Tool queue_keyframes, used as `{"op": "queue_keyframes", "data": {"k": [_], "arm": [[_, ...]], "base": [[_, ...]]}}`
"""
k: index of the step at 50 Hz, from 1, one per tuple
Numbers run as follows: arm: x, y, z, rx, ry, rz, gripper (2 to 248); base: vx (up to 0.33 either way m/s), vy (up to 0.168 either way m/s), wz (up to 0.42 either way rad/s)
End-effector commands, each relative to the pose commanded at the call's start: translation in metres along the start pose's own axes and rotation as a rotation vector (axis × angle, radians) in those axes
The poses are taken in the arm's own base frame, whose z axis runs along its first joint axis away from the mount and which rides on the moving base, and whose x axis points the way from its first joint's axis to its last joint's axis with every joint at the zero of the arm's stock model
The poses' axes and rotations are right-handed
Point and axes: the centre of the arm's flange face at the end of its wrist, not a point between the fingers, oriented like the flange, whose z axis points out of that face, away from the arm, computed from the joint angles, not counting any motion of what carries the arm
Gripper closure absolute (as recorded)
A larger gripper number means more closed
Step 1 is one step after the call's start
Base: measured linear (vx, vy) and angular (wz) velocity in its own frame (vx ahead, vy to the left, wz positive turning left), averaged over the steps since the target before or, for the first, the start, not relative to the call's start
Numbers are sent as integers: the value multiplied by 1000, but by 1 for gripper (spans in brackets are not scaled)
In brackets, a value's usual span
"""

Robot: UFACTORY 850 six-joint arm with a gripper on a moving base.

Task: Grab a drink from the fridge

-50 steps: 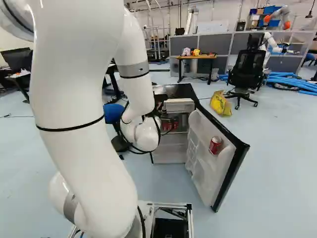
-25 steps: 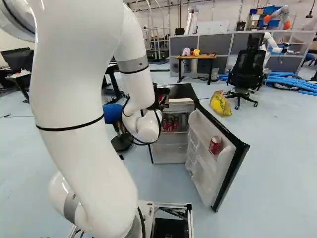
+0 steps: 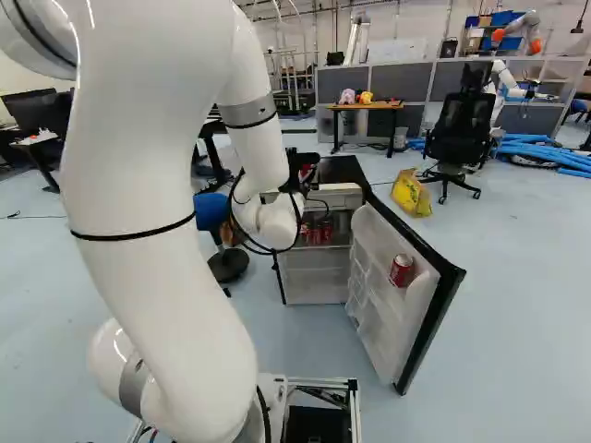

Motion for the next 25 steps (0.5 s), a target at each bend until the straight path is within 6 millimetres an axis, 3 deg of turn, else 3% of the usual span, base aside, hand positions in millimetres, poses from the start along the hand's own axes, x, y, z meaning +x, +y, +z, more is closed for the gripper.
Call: {"op": "queue_keyframes", "data": {"k": [25], "arm": [[-9,-3,36,-51,-38,19,159]], "base": [[0,0,0]]}}
